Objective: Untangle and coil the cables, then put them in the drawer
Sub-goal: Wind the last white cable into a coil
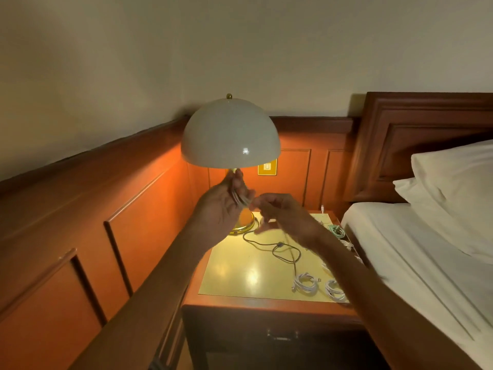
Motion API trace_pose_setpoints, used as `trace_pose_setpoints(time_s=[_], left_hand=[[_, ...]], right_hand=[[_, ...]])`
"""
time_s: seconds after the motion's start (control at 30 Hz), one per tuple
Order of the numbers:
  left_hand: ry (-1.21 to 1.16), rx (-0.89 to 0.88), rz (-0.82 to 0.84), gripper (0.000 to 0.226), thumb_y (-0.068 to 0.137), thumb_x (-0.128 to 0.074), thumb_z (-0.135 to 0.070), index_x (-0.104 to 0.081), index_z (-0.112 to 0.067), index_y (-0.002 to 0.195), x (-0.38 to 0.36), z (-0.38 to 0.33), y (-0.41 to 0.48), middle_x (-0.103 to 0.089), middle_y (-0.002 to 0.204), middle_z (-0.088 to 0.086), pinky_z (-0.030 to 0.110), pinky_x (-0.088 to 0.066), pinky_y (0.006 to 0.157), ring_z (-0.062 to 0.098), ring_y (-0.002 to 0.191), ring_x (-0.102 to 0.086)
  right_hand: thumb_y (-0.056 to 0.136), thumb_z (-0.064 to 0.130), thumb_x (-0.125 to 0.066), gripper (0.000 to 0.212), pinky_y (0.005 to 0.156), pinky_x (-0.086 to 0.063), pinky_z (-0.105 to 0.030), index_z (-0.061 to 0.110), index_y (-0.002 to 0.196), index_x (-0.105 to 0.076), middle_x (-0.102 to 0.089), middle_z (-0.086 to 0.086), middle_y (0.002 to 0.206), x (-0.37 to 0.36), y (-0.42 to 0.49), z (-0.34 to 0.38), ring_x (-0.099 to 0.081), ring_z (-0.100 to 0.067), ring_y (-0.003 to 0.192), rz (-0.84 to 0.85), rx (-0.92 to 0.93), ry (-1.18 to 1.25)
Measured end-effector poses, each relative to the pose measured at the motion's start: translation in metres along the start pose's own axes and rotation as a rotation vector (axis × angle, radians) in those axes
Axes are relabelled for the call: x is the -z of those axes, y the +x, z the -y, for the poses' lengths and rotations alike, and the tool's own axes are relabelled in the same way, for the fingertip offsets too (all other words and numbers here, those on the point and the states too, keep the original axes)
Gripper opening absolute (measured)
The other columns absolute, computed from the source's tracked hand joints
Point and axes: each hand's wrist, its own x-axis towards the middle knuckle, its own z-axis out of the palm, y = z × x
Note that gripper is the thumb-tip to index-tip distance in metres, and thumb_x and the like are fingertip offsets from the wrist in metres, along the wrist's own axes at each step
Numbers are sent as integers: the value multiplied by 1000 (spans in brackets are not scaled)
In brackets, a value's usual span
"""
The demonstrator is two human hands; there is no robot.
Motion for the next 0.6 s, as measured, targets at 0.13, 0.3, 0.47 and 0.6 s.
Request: trace_pose_setpoints(time_s=[0.13, 0.3, 0.47, 0.6], left_hand=[[256, -224, -216, 30, 104, -43, -22, -59, -3, 119, 3, 20, 21, -71, 111, 7, 28, -54, 93, 16, 101, -70], [1160, -483, -253, 25, 104, -45, -22, -68, -12, 104, 26, 44, 28, -74, 98, -3, 28, -55, 88, 9, 94, -71], [1714, -145, 165, 35, 104, -40, -32, -62, -15, 84, 33, 36, 11, -67, 71, -5, 26, -54, 66, 9, 65, -66], [1287, 237, 284, 42, 107, -28, -30, -56, -7, 86, 11, 25, 2, -51, 62, 1, 31, -52, 69, 12, 56, -48]], right_hand=[[105, 25, -48, 26, 44, -44, -21, 12, 107, -71, -45, 0, 63, -30, -17, -5, -42, -5, 40, -103, -152, -111], [102, 33, -50, 26, 79, -52, -35, 27, 108, -75, -74, -7, 97, -26, -22, -8, -66, -26, 87, -155, -22, -842], [93, 40, -65, 23, 67, -51, -31, 20, 95, -78, -70, 3, 80, 22, -25, 20, -60, -11, 69, -72, 159, -1025], [86, 31, -76, 21, 54, -36, -16, 13, 92, -68, -60, 3, 64, 46, -20, 30, -48, -3, 53, 77, 165, -679]])
